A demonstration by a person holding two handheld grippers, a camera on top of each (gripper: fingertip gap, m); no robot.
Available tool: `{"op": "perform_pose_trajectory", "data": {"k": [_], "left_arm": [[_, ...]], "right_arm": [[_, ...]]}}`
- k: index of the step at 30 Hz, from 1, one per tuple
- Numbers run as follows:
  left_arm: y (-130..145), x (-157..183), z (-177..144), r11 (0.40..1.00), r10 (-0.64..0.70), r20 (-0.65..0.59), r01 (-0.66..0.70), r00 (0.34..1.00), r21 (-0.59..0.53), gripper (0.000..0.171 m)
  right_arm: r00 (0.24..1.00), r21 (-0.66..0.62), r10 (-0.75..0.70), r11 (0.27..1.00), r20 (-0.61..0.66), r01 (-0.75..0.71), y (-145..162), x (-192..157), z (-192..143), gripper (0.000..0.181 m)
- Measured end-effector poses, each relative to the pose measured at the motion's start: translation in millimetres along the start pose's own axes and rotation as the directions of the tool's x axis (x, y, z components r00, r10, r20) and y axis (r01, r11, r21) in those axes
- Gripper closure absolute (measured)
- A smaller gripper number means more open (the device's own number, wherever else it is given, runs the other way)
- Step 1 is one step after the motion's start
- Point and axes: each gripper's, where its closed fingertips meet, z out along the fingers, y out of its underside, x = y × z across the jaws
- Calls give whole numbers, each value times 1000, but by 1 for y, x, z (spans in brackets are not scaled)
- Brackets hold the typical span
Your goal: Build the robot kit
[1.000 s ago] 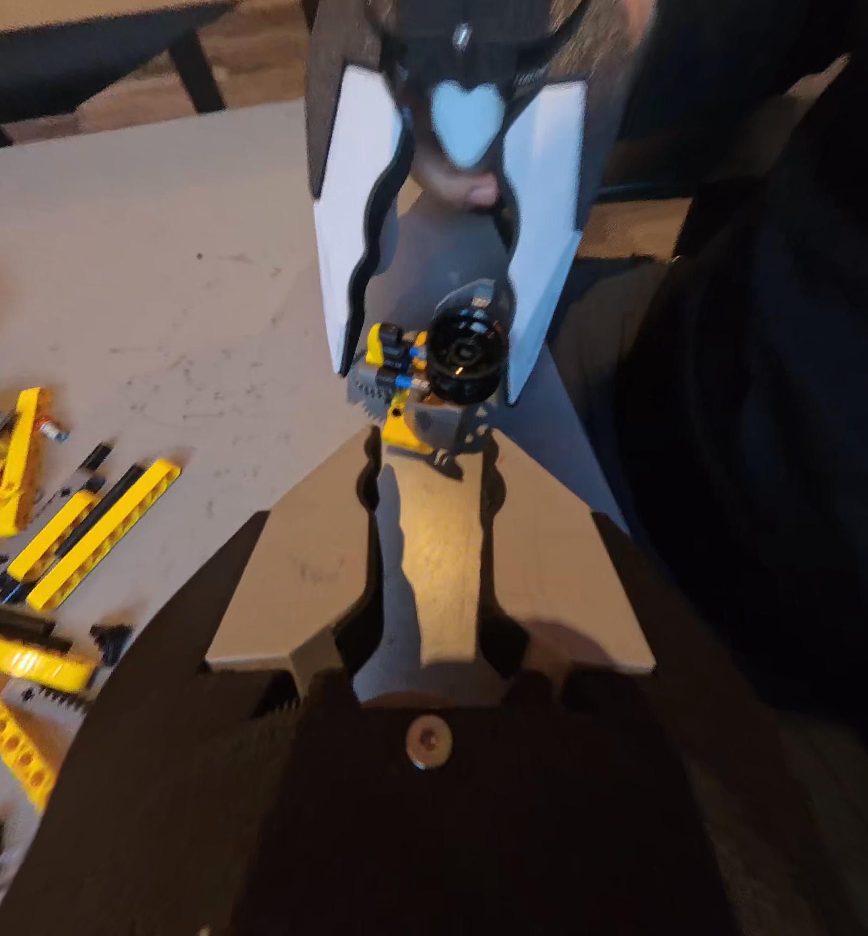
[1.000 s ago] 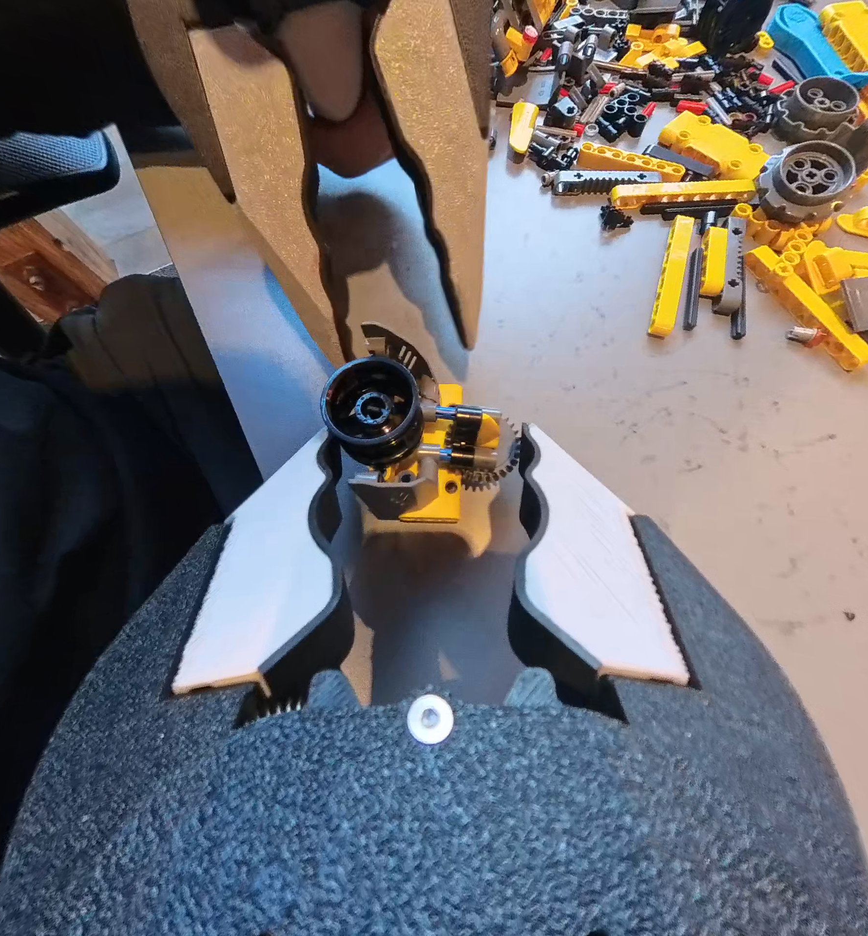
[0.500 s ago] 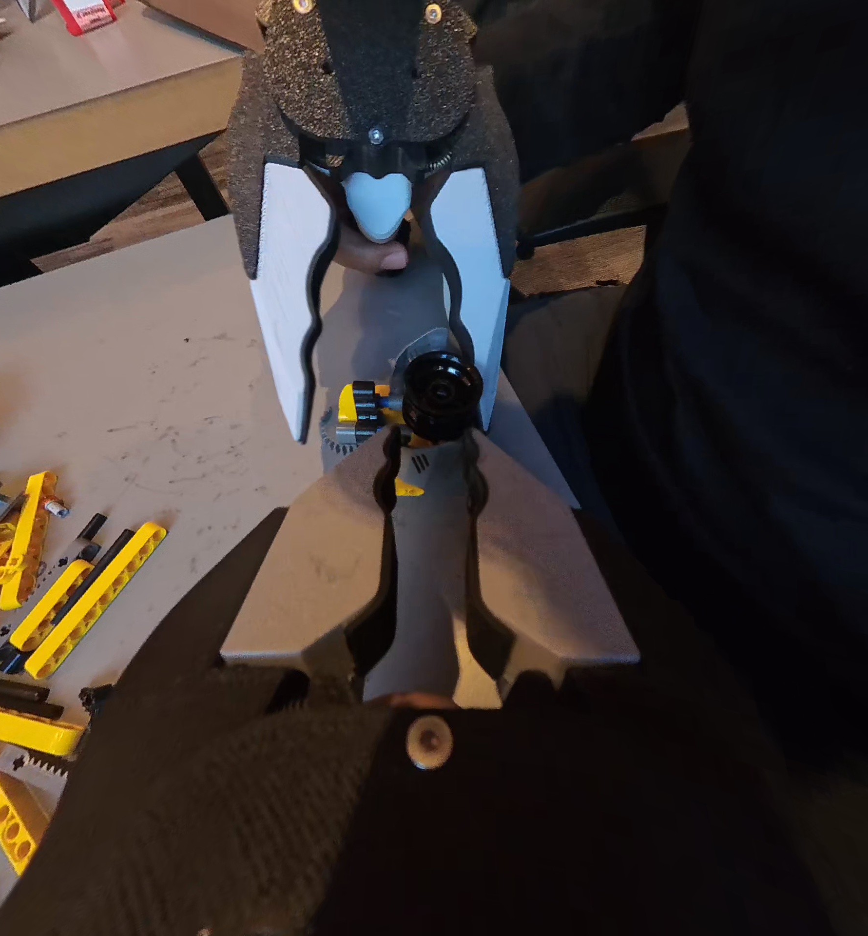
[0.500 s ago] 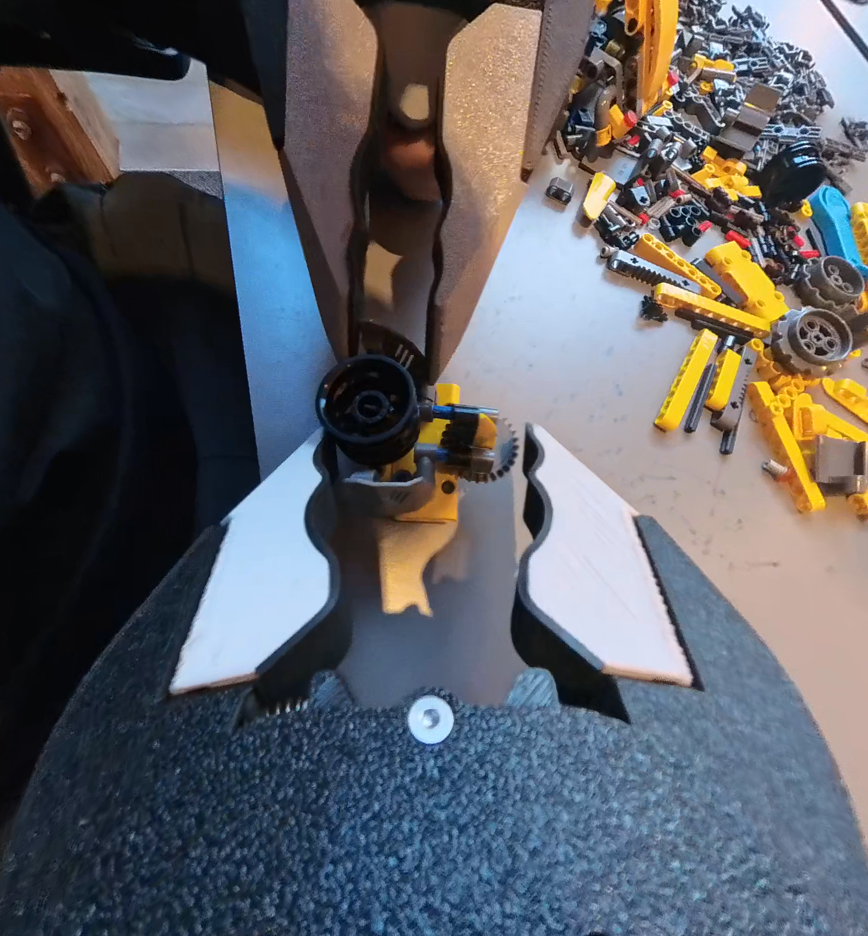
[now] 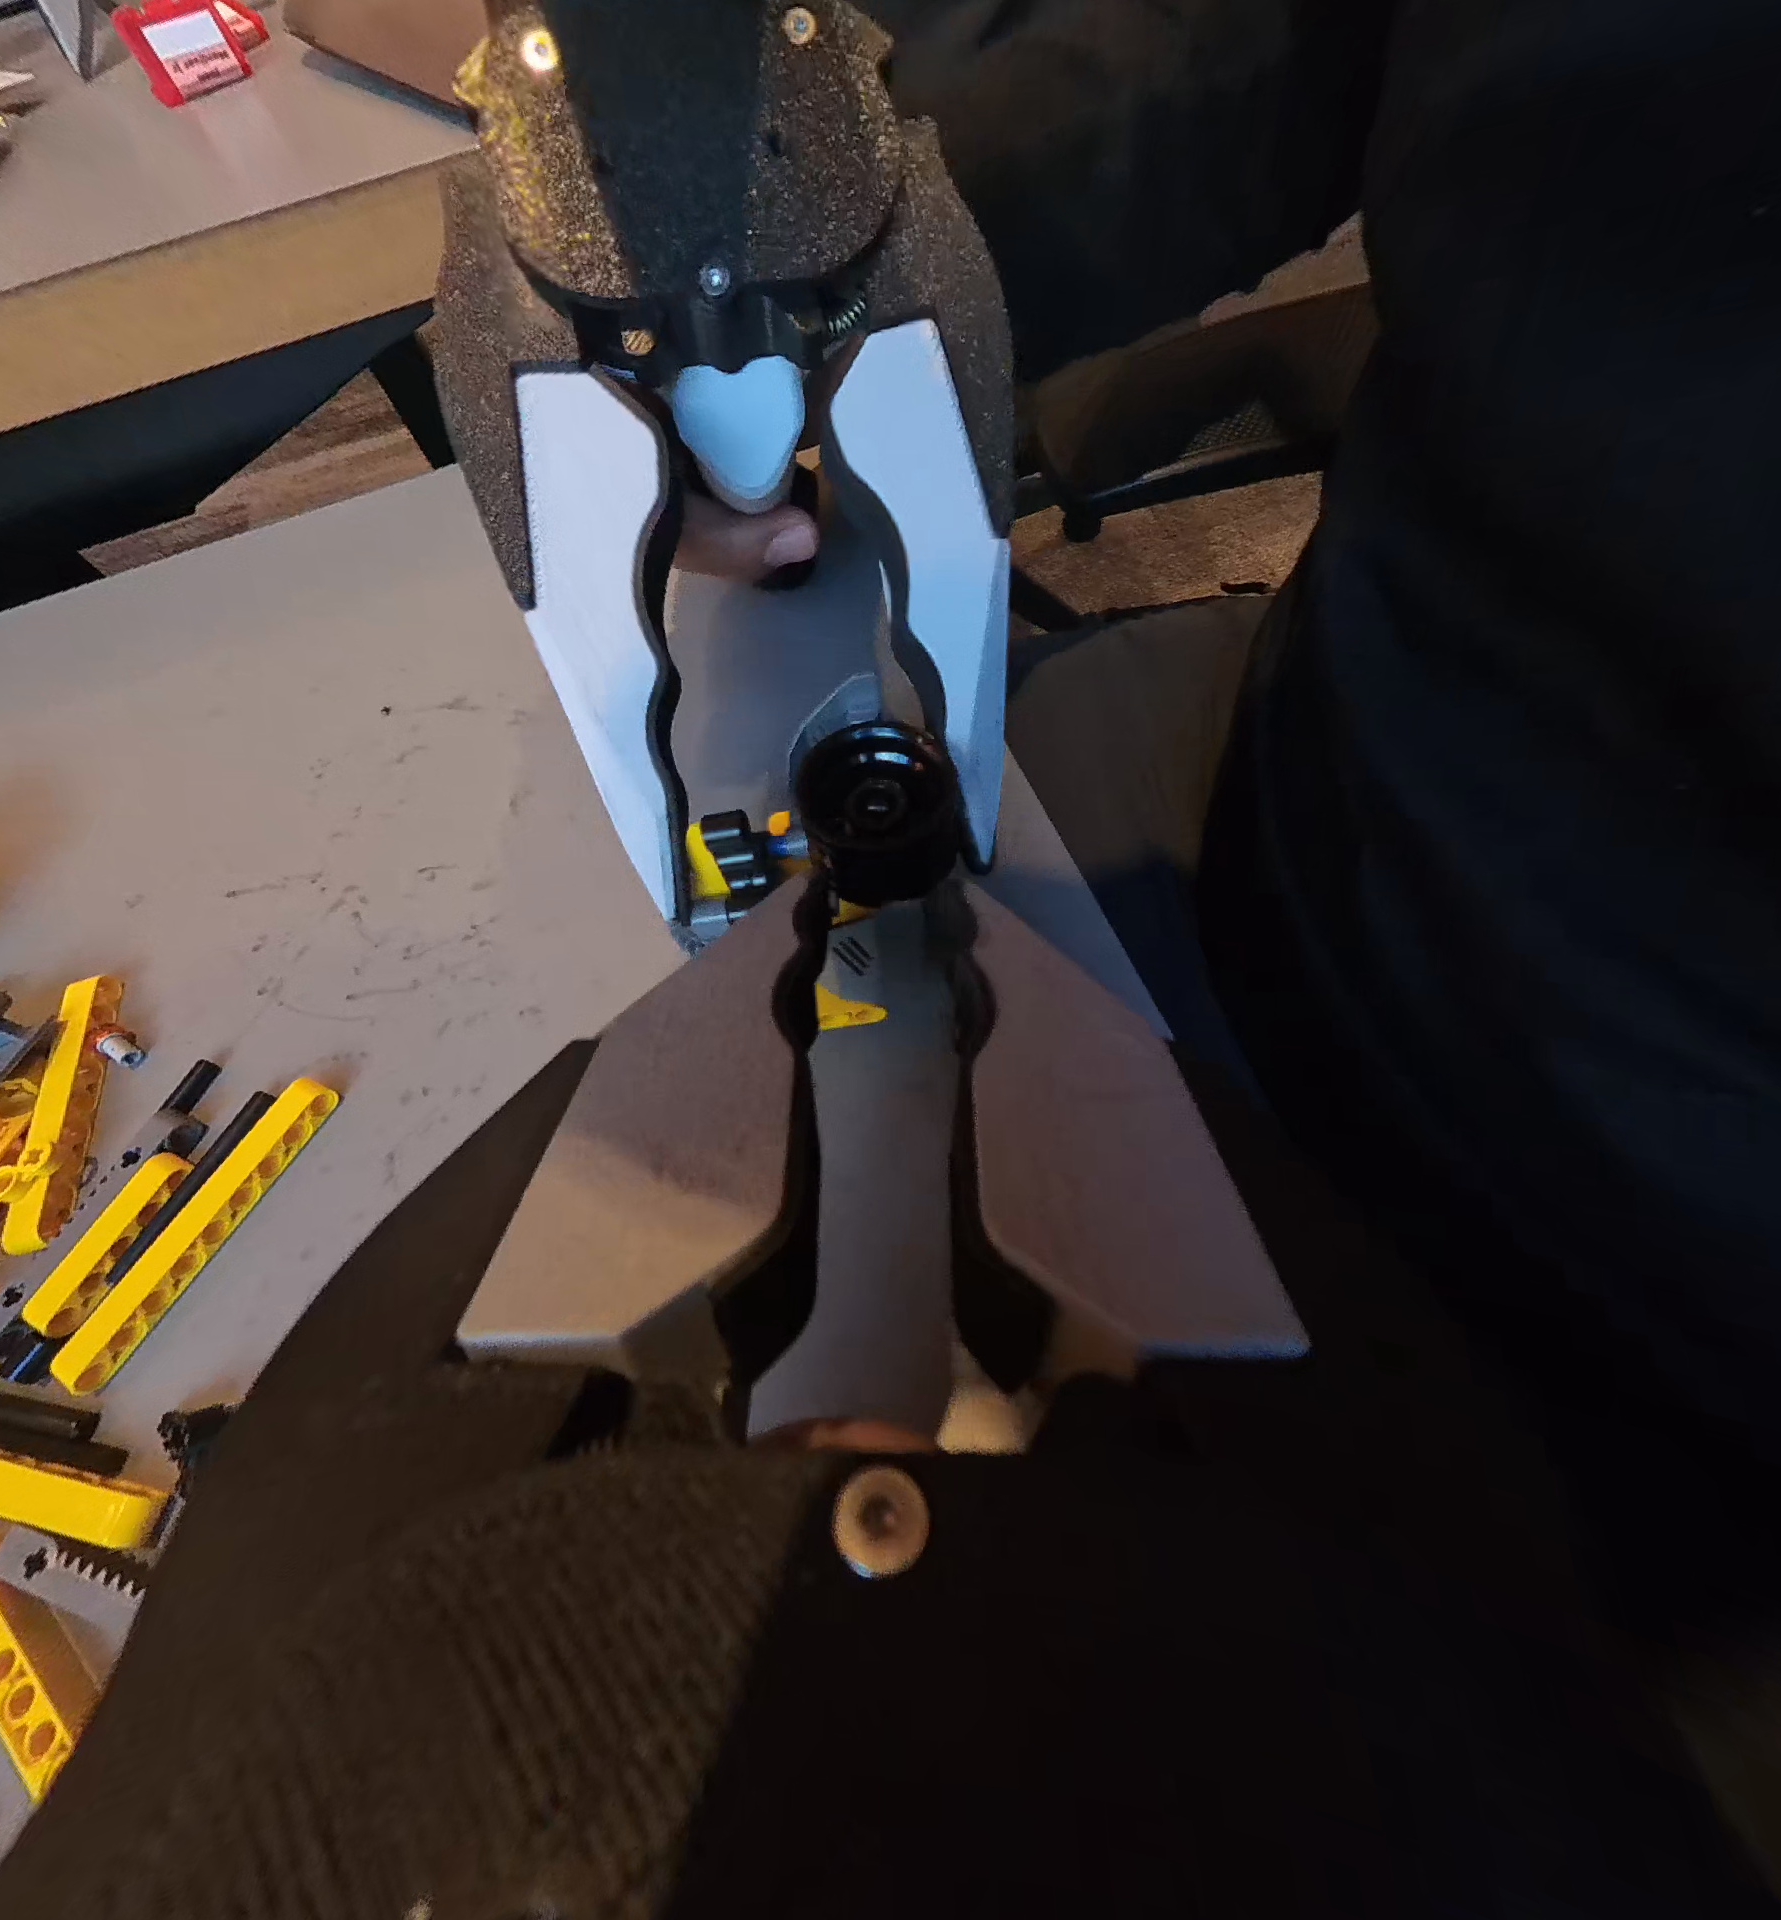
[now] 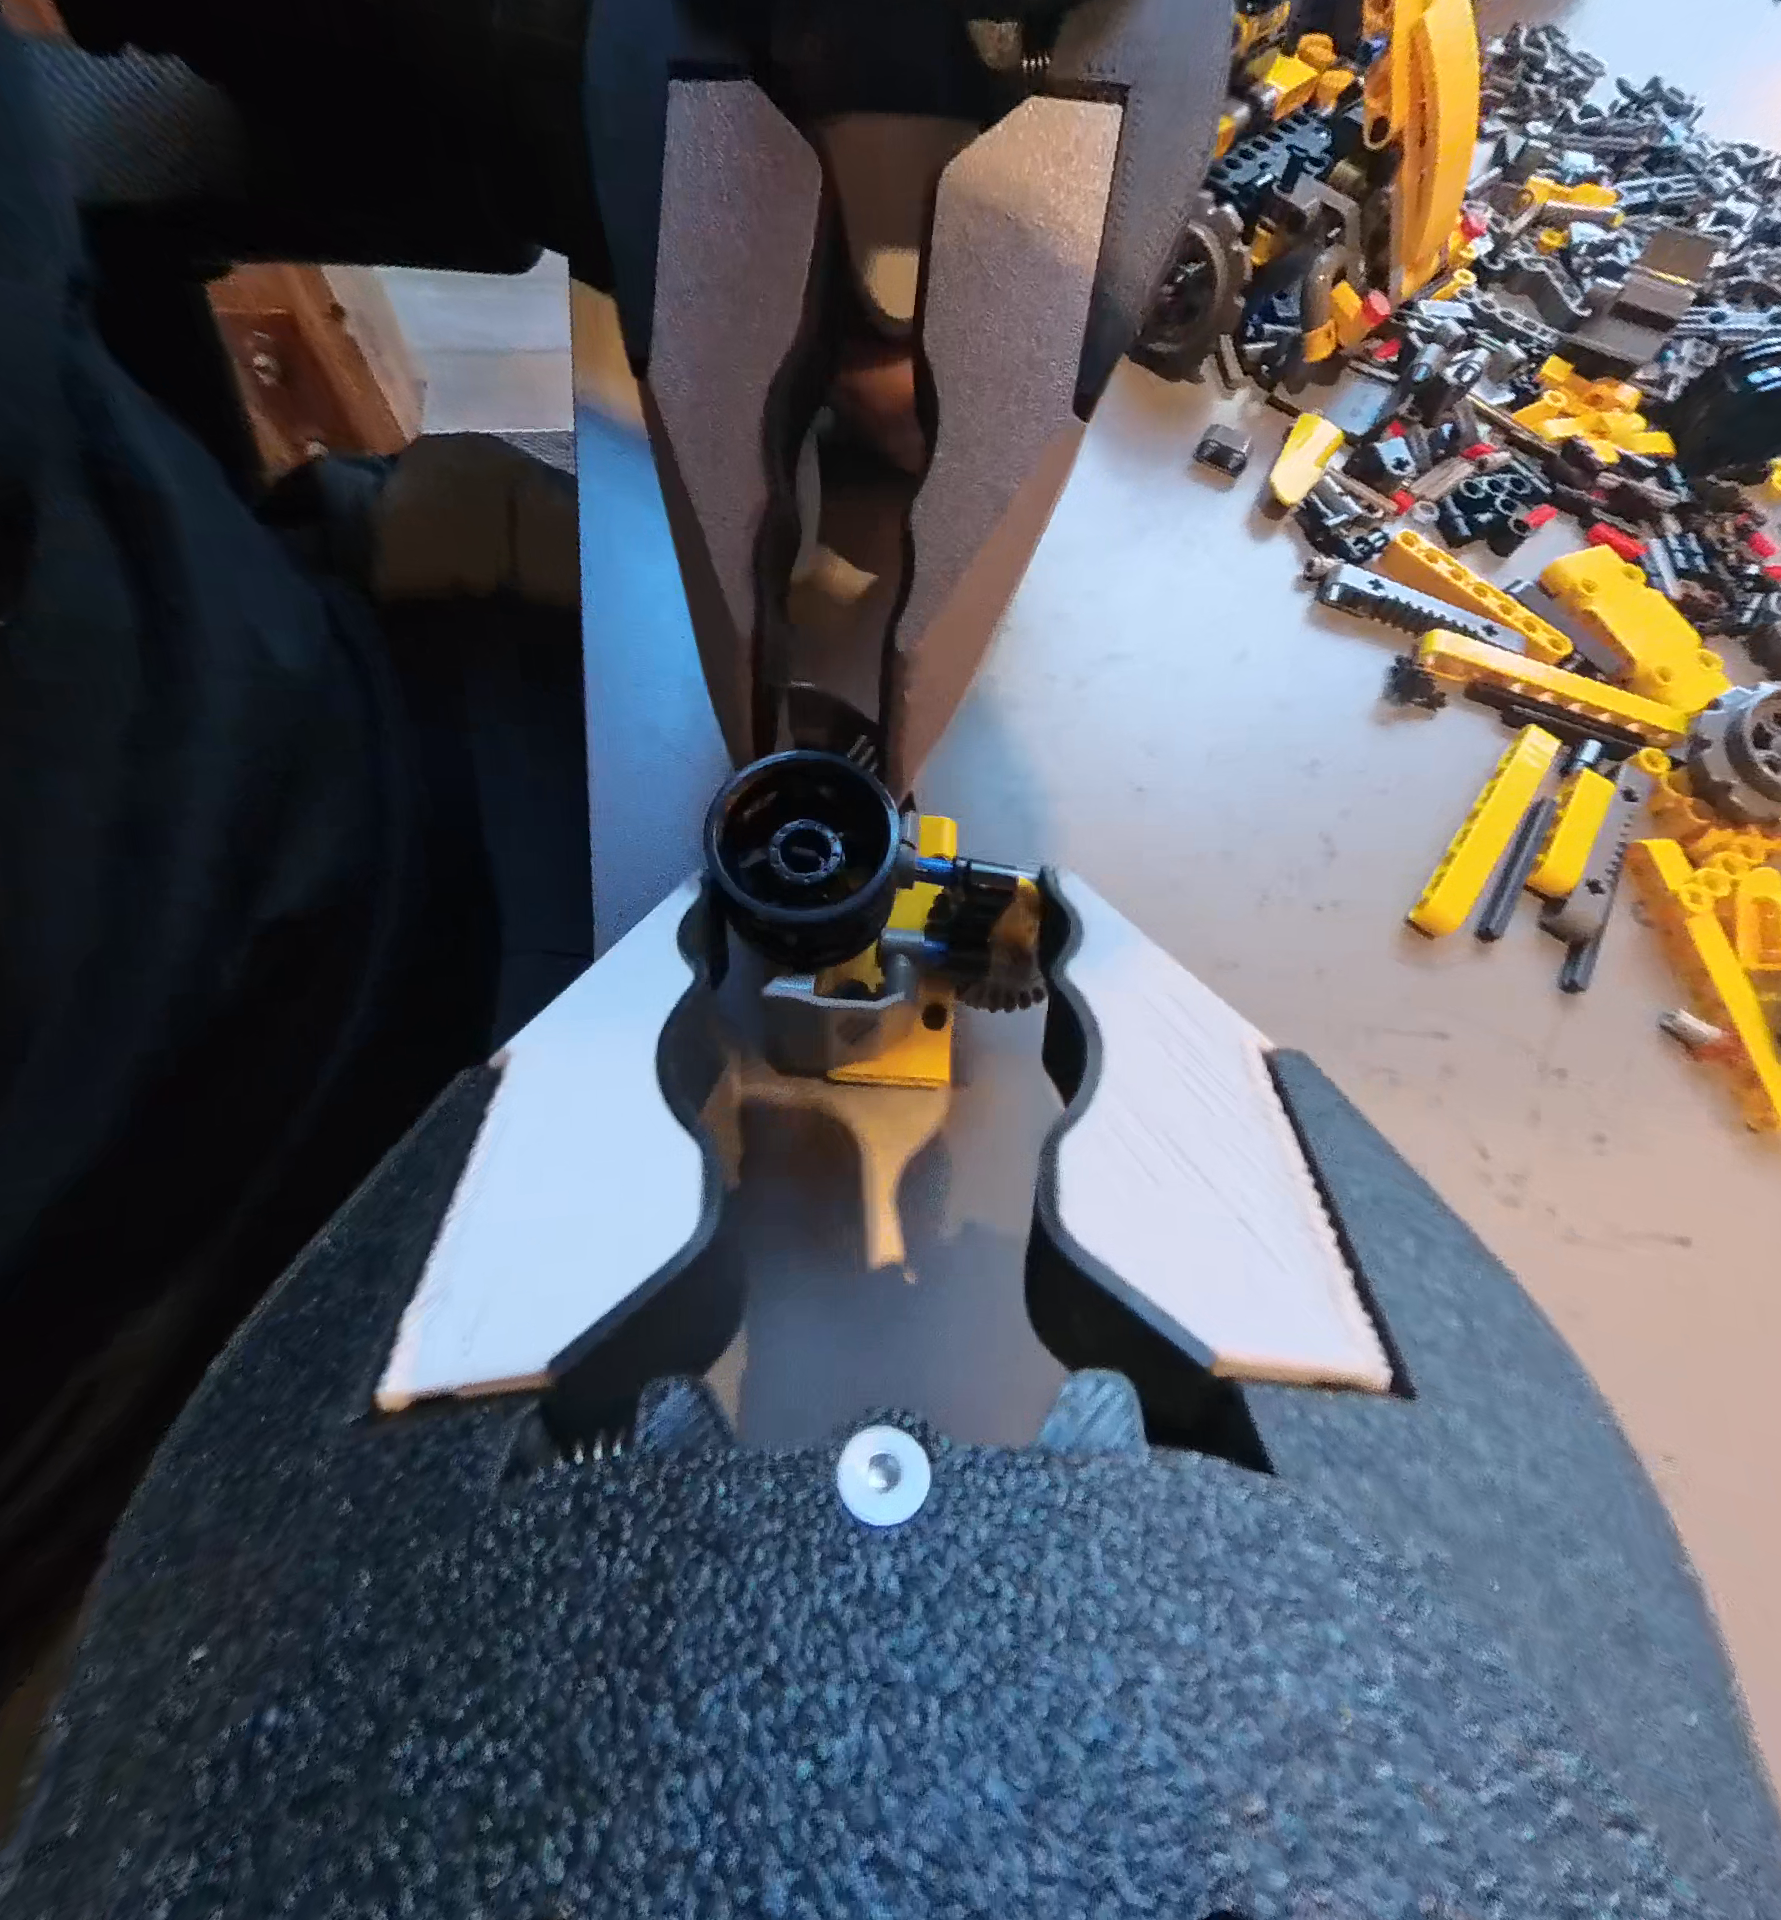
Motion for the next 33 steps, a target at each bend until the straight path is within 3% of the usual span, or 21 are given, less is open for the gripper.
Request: {"op": "perform_pose_trajectory", "data": {"k": [15, 20, 28, 33], "left_arm": [[13, -10, -18, 999, -36, -3, 36, 999, -24, 133], [15, -8, -17, 998, -43, -15, 43, 999, -42, 140], [21, -2, -1, 984, -108, 124, 124, 986, -127, 136], [18, 1, -1, 975, -174, 189, 196, 967, -108, 134]], "right_arm": [[997, -23, 74, 997, 33, -73, -2, 3, 5, 116], [995, -13, 101, 995, -12, -101, -8, 5, 2, 115], [992, -38, 117, 992, -42, -118, -4, 6, 3, 112], [995, -19, 98, 995, 7, -98, -10, -4, 4, 112]]}}
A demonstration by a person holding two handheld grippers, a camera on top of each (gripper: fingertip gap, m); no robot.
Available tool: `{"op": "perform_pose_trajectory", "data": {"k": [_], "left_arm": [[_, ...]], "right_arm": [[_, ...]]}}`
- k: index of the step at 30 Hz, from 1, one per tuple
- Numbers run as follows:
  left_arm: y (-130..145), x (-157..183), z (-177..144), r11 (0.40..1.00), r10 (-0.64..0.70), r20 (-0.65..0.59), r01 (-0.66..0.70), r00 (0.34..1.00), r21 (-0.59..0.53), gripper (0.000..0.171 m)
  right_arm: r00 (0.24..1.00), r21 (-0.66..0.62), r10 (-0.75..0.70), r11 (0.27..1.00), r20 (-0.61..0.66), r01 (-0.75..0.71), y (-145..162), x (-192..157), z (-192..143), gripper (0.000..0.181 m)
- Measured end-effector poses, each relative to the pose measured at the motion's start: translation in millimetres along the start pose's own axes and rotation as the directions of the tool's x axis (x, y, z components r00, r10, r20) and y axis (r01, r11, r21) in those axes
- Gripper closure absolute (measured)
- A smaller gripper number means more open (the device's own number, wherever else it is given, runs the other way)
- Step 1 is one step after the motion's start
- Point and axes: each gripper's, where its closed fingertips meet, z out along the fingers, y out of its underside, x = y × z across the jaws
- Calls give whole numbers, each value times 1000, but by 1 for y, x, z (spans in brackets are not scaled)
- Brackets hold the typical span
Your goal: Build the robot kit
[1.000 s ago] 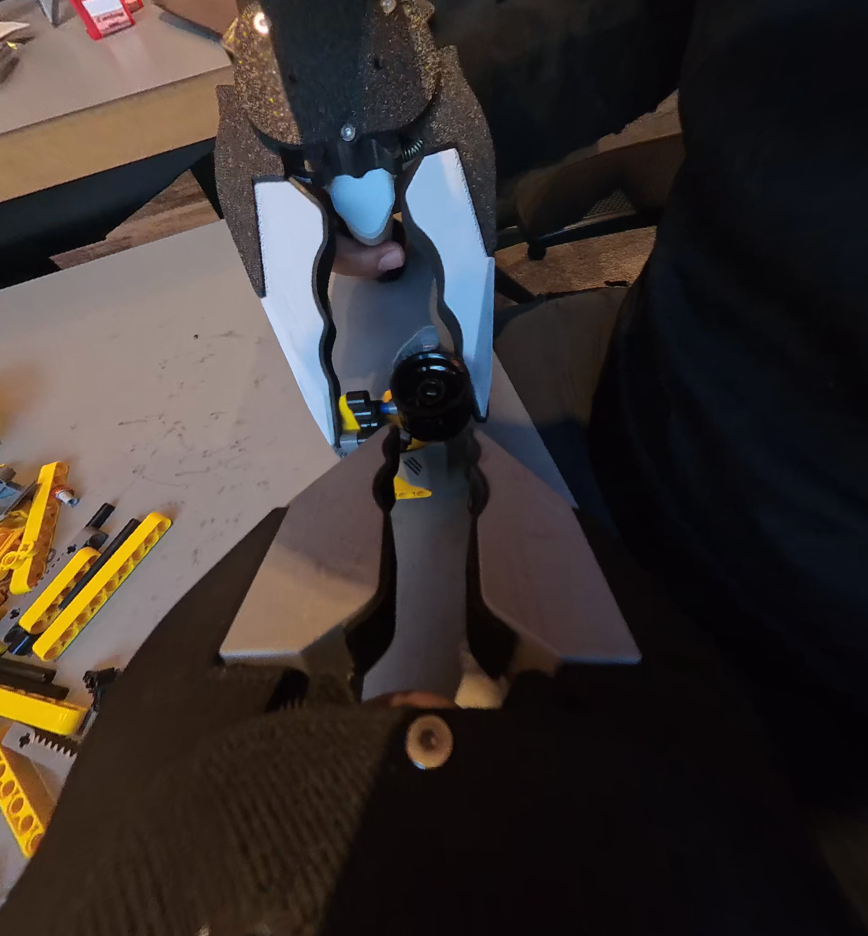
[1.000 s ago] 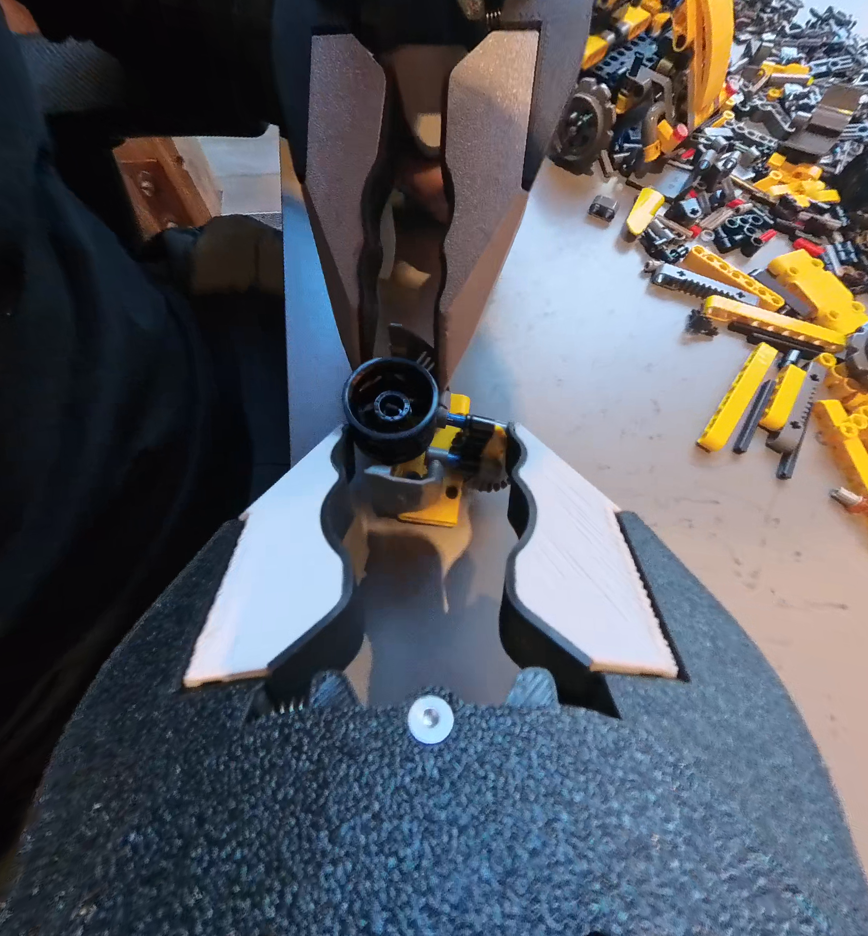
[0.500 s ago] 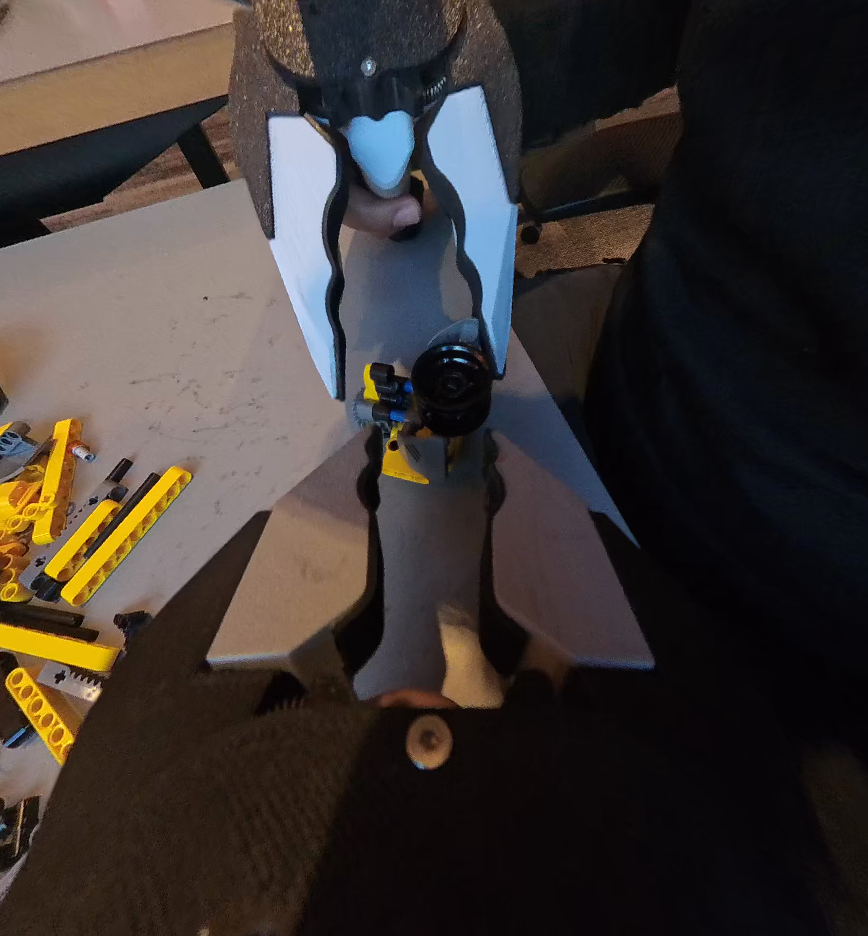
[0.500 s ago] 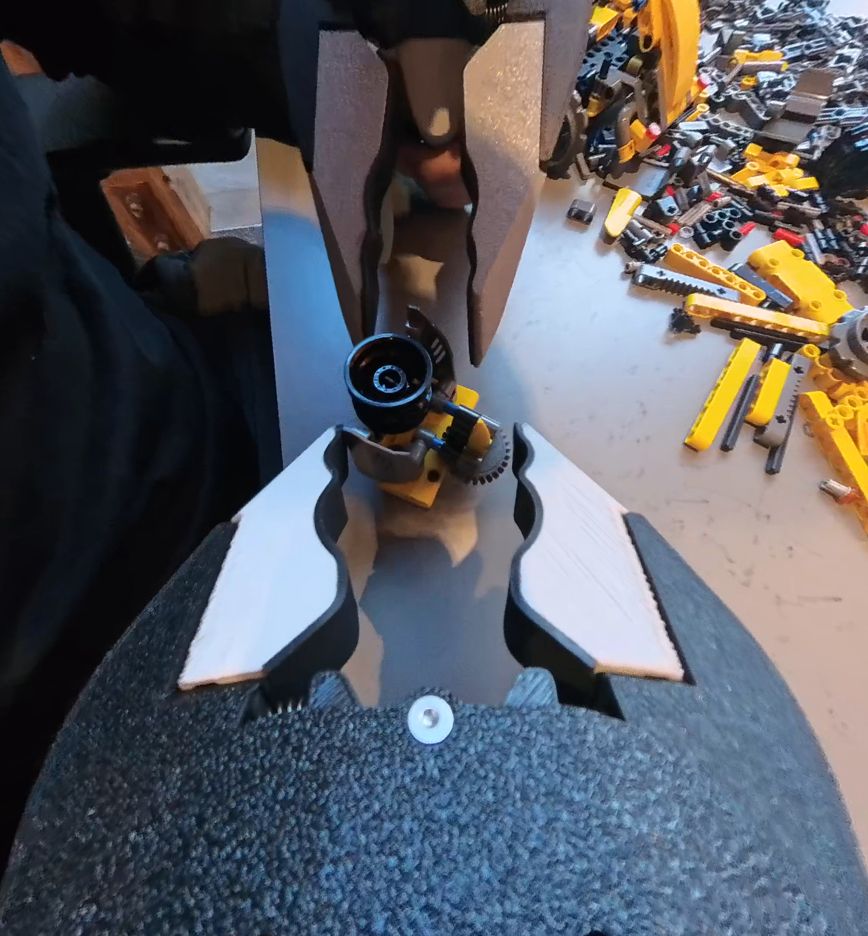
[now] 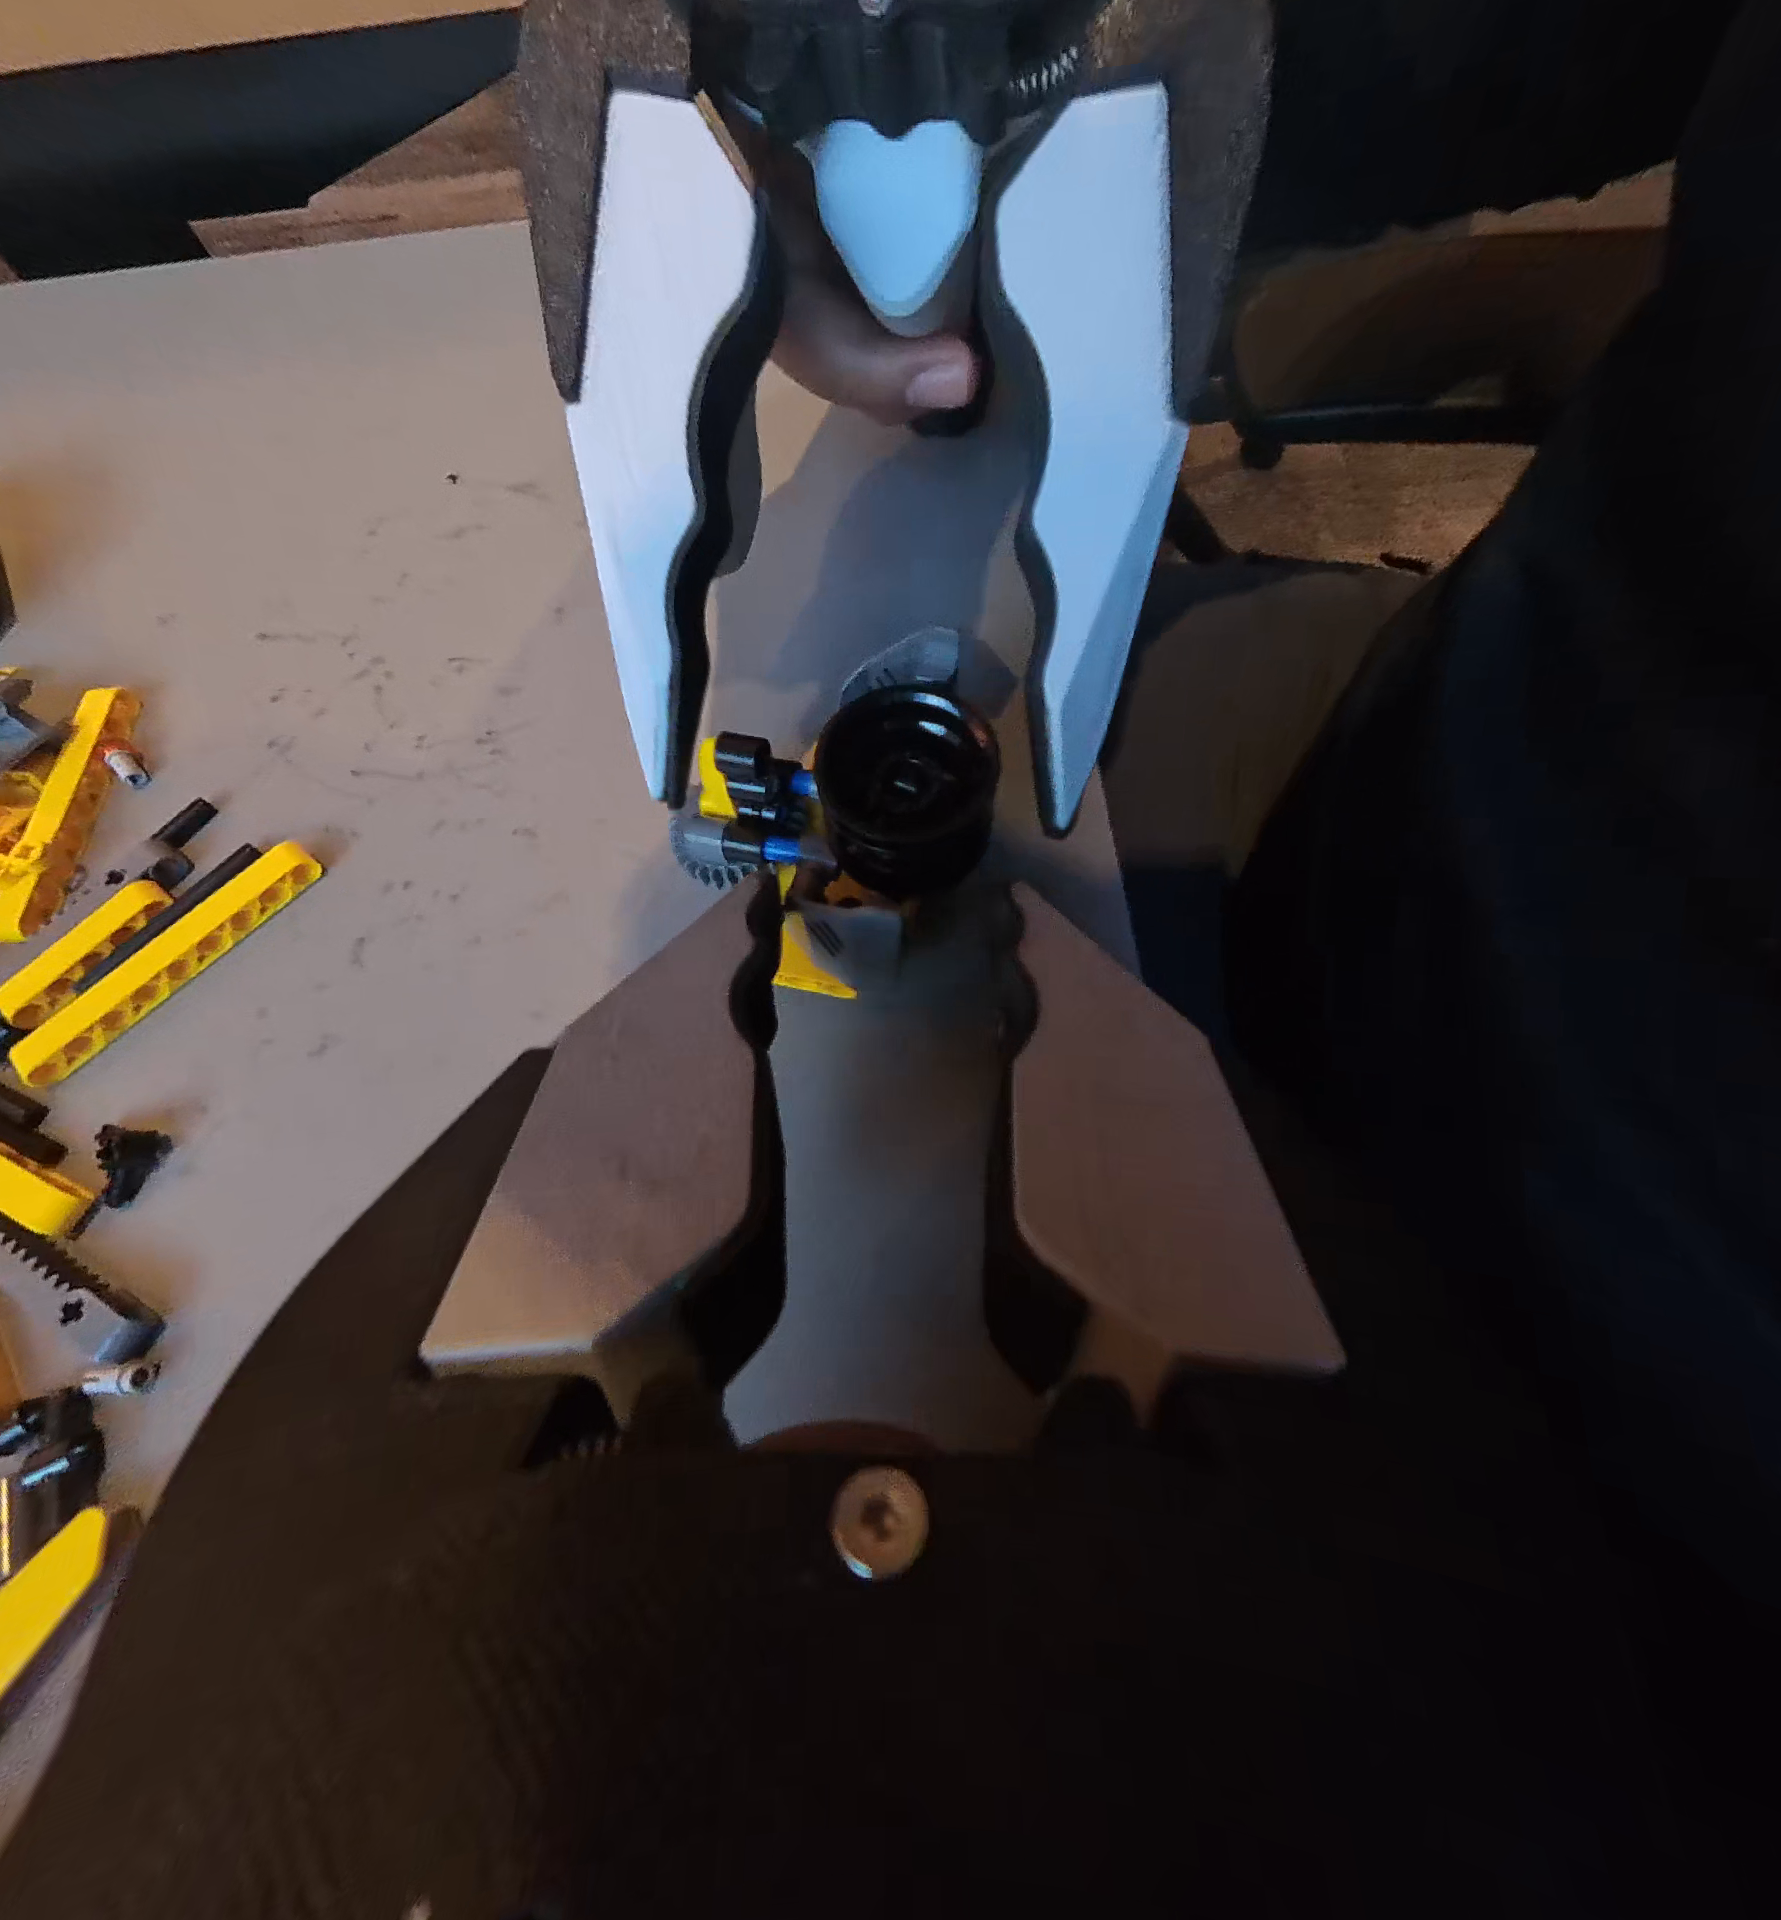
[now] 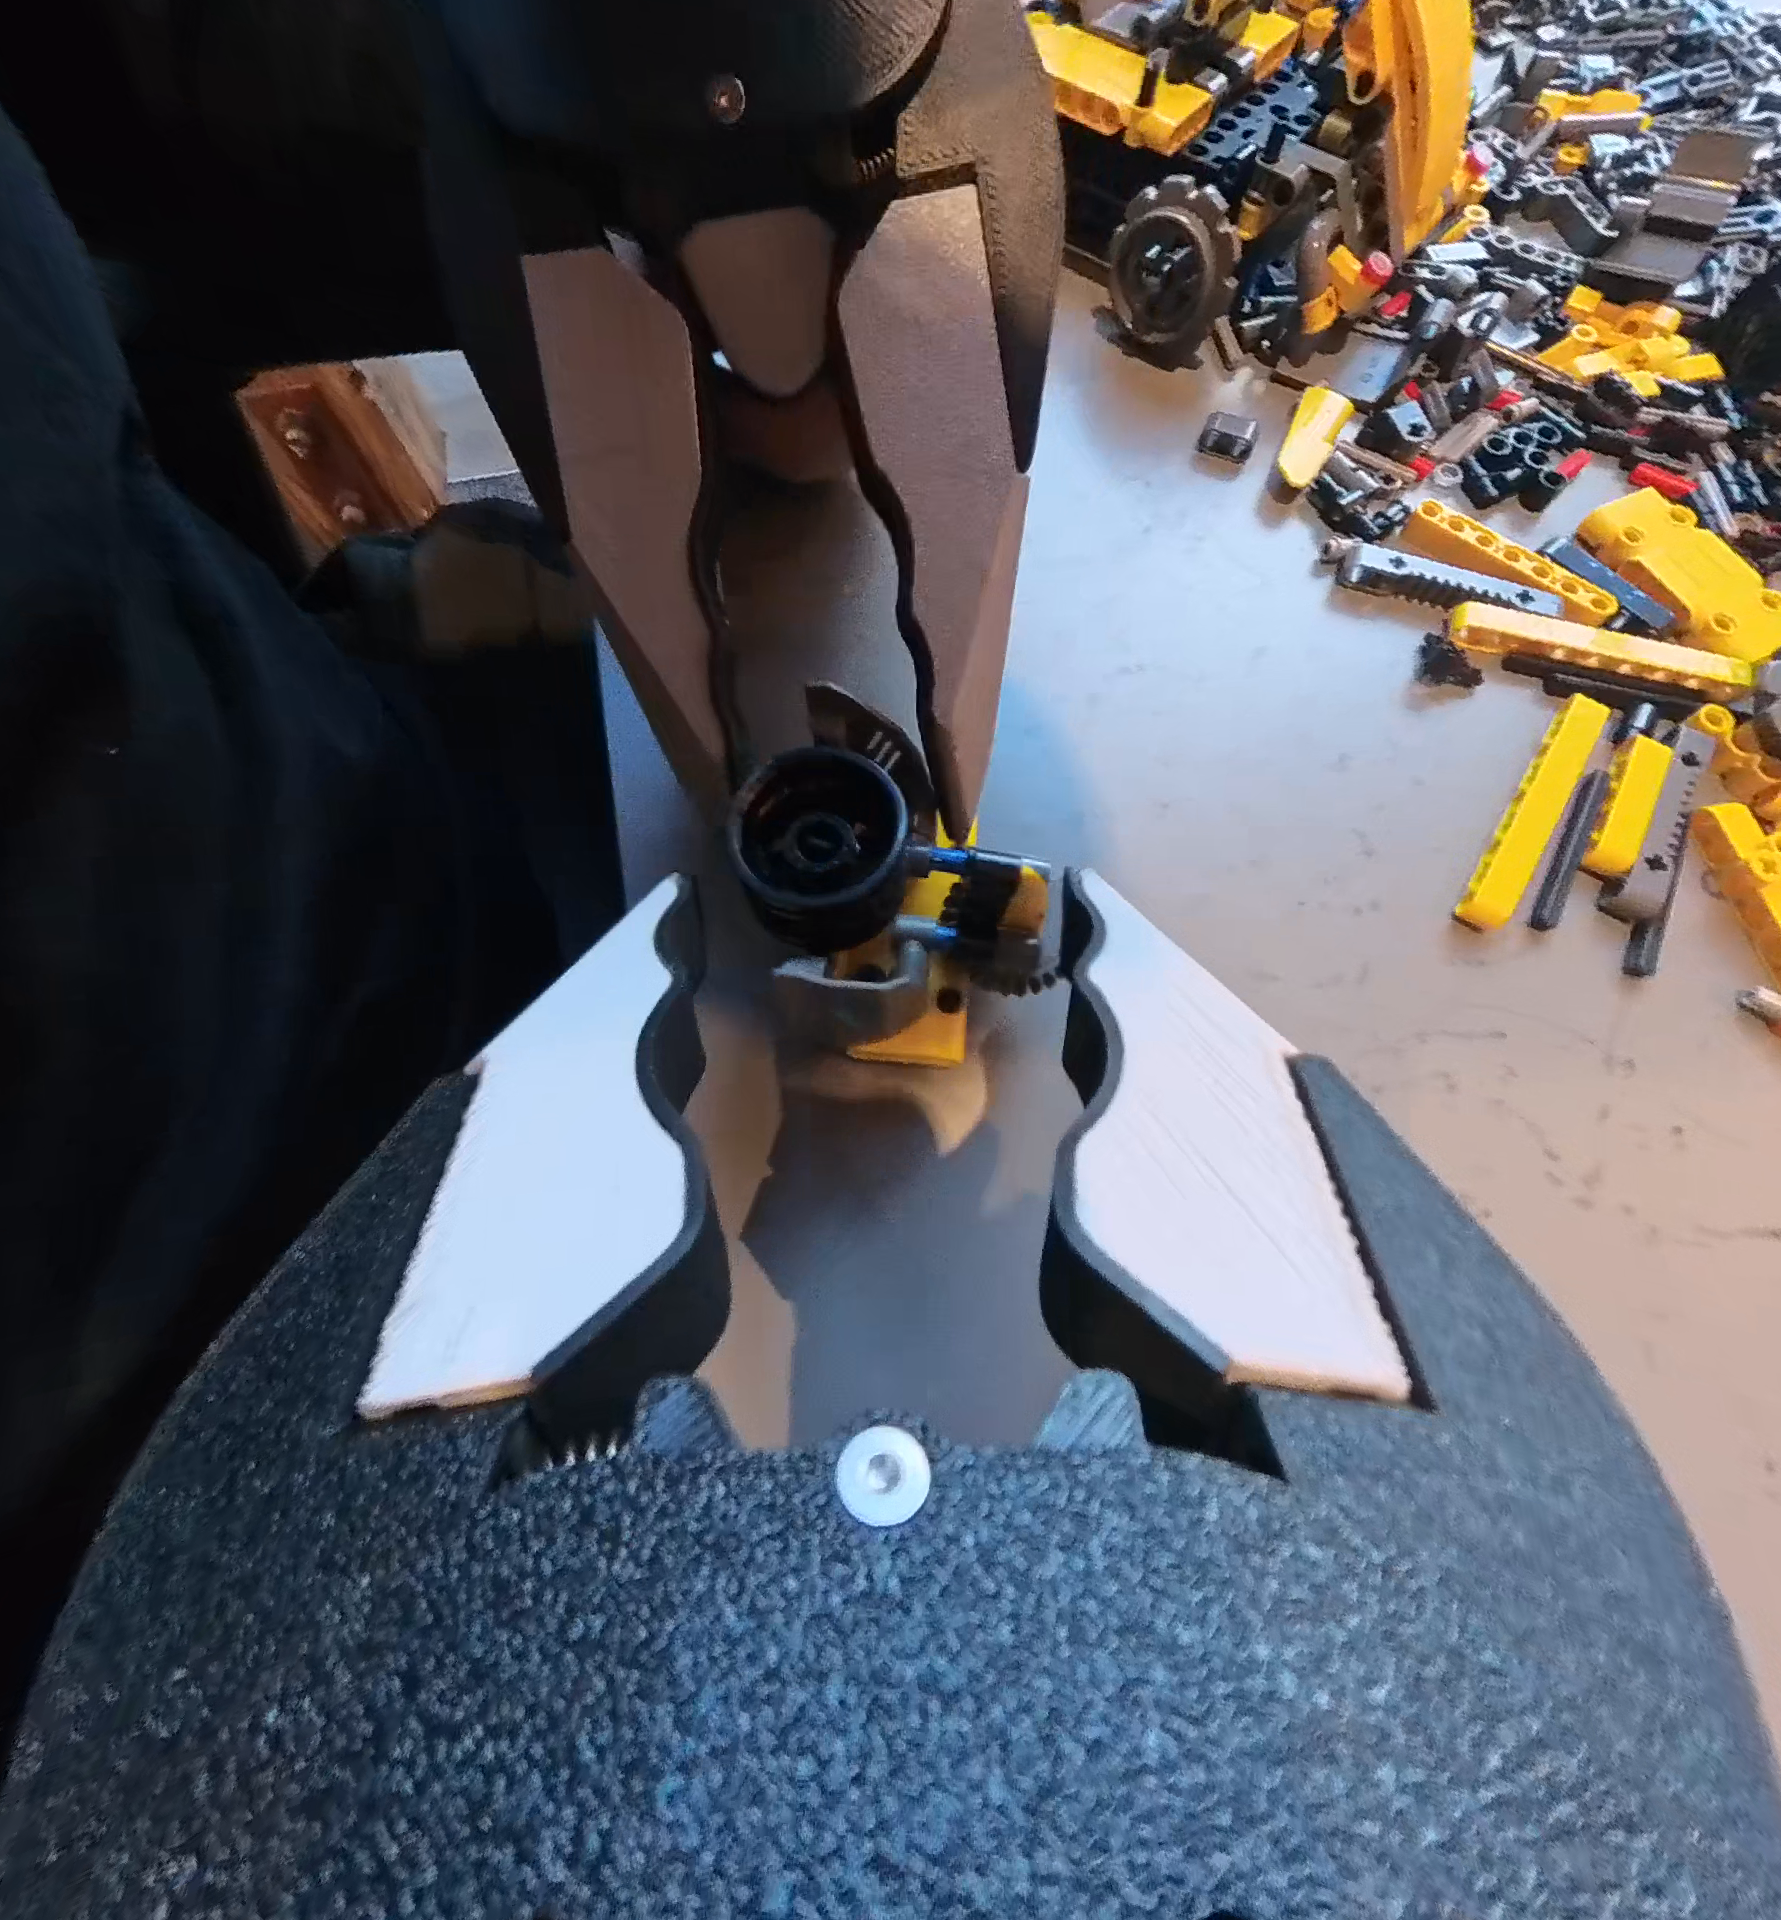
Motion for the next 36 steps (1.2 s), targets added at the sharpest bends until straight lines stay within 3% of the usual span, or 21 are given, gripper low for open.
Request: {"op": "perform_pose_trajectory", "data": {"k": [7, 14, 24, 30, 36], "left_arm": [[1, -4, -24, 999, 47, -71, -45, 996, 23, 131], [0, 0, -11, 994, 109, -166, -106, 980, 25, 143], [-3, -1, -7, 990, 134, -123, -127, 983, 62, 151], [-3, -2, -5, 999, 30, -80, -26, 996, 46, 151], [-3, -2, -4, 999, 21, -9, -21, 1000, 38, 152]], "right_arm": [[999, -35, -20, 999, 43, 21, 3, 0, 10, 112], [999, -16, 2, 1000, 53, -2, 1, -1, 13, 117], [997, 9, -1, 1000, 81, 0, 1, 0, 11, 118], [996, 20, -18, 1000, 91, 16, 1, 0, 10, 121], [994, 20, -35, 999, 103, 33, 1, 0, 11, 122]]}}
